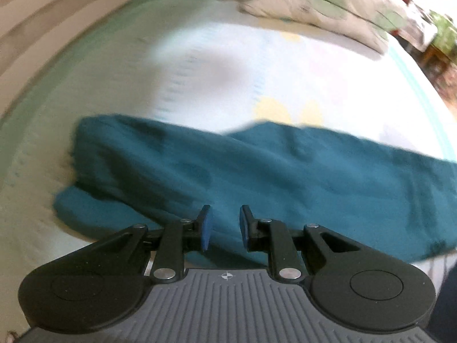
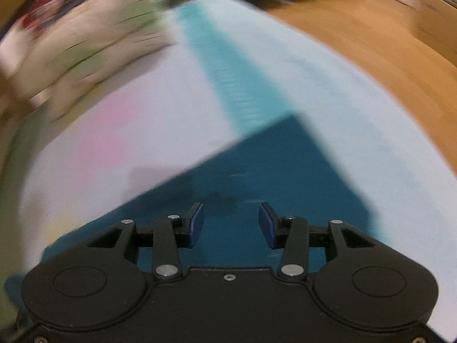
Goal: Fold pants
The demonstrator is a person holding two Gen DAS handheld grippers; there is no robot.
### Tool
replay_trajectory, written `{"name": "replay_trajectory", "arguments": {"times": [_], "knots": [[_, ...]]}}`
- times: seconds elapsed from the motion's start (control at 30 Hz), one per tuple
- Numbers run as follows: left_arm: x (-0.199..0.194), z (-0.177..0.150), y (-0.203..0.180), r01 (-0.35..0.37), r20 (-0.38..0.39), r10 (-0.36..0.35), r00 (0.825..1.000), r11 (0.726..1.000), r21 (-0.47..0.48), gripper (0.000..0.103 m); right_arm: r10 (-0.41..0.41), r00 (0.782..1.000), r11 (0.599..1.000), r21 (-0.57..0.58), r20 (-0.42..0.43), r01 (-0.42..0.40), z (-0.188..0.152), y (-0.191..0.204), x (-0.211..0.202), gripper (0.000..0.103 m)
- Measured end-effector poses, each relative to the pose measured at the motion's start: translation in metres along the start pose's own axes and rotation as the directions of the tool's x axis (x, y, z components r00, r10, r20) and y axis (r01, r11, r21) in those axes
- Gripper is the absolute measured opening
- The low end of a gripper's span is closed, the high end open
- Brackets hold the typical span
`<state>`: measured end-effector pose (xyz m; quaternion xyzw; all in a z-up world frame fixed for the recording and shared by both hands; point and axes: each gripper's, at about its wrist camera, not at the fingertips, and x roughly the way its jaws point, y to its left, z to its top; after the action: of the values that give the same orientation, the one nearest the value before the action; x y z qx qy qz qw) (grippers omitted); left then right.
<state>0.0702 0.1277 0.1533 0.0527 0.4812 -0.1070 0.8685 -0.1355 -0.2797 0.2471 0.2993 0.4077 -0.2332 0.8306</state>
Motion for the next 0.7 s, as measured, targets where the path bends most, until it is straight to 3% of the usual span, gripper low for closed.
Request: {"name": "replay_trajectory", "arguments": {"times": [0.1,0.23,0.4,0.47,0.53,0.7], "knots": [[0.011,0.016,0.036,-0.072,-0.005,0.072,0.997,0.997,-0.038,0.020,0.119,0.991,0.984,-0.125,-0.055,-0.125,-0.013,0.062,0.019,0.053],[0.034,0.034,0.080,-0.114,-0.065,0.107,0.992,0.987,-0.112,0.020,0.218,0.964,0.913,-0.316,-0.152,-0.256,-0.047,0.147,0.043,0.053],[0.067,0.033,0.112,-0.121,-0.149,0.099,0.984,0.982,-0.146,0.020,0.299,0.913,0.758,-0.511,-0.278,-0.404,-0.098,0.242,0.068,0.053],[0.082,0.024,0.121,-0.140,-0.215,0.113,0.970,0.983,-0.117,0.020,0.322,0.891,0.696,-0.558,-0.321,-0.452,-0.115,0.270,0.074,0.053],[0.095,0.010,0.129,-0.171,-0.293,0.141,0.946,0.982,-0.080,0.020,0.343,0.870,0.636,-0.594,-0.353,-0.492,-0.134,0.293,0.075,0.053],[0.084,-0.013,0.149,-0.102,-0.242,0.069,0.968,0.986,-0.128,0.020,0.389,0.833,0.498,-0.670,-0.394,-0.550,-0.168,0.352,0.085,0.053]]}}
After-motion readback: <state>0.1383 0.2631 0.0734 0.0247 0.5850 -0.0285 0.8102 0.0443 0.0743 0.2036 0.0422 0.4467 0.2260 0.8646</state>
